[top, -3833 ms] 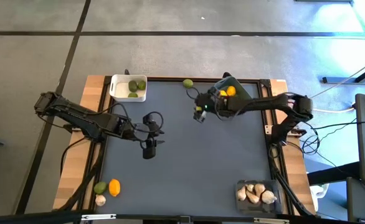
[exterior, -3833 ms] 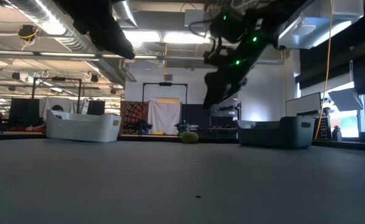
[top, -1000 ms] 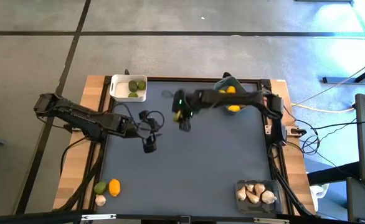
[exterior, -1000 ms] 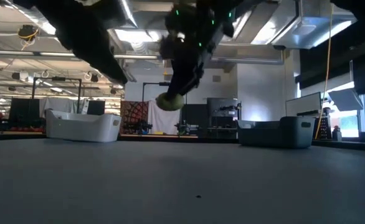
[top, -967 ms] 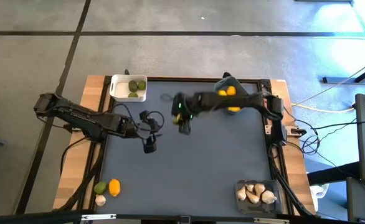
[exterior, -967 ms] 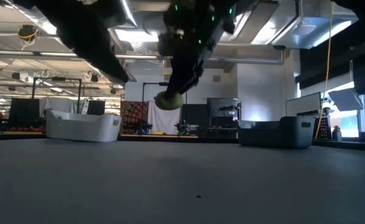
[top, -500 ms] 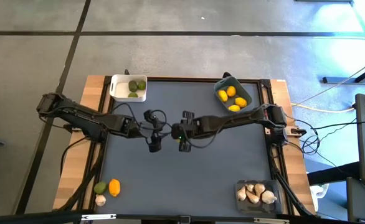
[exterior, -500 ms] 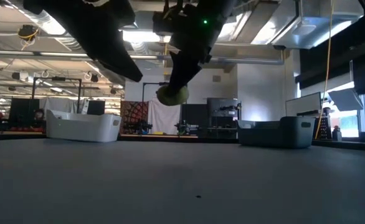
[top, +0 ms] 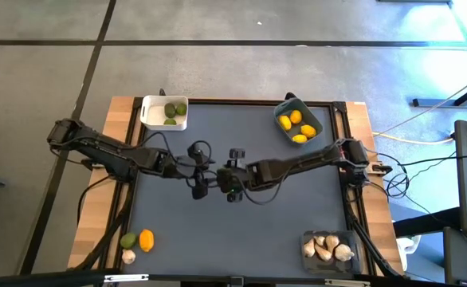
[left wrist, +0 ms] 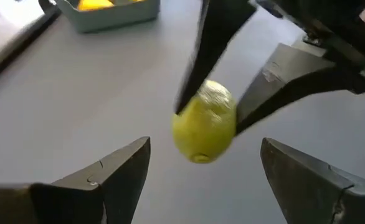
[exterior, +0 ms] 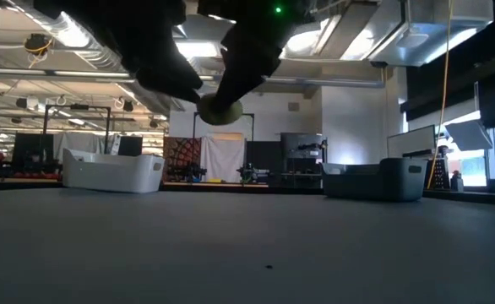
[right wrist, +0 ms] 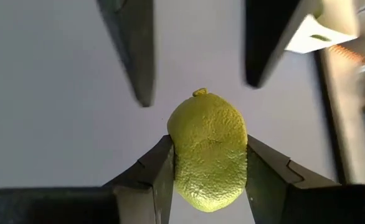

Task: Sort produce into baskets
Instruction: Put the lime into the white bin

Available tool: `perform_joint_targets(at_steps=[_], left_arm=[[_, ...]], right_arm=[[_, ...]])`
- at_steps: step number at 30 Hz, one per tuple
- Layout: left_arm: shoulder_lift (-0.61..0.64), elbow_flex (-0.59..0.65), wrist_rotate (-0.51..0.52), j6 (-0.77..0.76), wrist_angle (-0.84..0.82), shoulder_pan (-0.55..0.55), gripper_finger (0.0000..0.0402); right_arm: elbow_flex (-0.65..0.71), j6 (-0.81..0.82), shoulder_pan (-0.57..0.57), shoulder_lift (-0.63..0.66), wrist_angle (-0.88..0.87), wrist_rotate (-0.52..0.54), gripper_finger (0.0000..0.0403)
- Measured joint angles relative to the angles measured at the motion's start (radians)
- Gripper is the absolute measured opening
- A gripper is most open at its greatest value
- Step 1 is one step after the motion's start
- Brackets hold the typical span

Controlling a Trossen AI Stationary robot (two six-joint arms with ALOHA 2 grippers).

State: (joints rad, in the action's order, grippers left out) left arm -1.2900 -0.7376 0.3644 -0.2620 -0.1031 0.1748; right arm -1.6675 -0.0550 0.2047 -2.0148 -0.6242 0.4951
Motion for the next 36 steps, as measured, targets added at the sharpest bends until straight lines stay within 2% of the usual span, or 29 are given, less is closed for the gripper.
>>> perform_joint_targets(at_steps=[3,11,15,26,31,36], left_arm=[[0.000,0.000,-0.048,-0.033,0.003,-0.007,0.0304],[0.000,0.000,-0.070,-0.103,0.045,-0.030,0.0299],[0.001,0.000,-0.080,-0.103,0.053,-0.032,0.0270],[0.001,0.000,-0.080,-0.081,0.078,-0.033,0.0149],[0.001,0.000,-0.088,-0.074,0.081,-0.033,0.0132],[0.001,0.000,-0.088,-0.072,0.084,-0.033,0.0133]], right_arm=[[0.000,-0.029,0.018,0.000,0.009,0.059,0.0150],[0.000,-0.065,0.053,0.013,0.059,0.155,0.0150],[0.000,-0.073,0.058,0.014,0.072,0.159,0.0150],[0.000,-0.073,0.058,0.014,0.068,0.167,0.0150],[0.000,-0.058,0.058,0.014,0.070,0.166,0.0157],[0.000,-0.040,0.057,0.014,0.074,0.160,0.0198]])
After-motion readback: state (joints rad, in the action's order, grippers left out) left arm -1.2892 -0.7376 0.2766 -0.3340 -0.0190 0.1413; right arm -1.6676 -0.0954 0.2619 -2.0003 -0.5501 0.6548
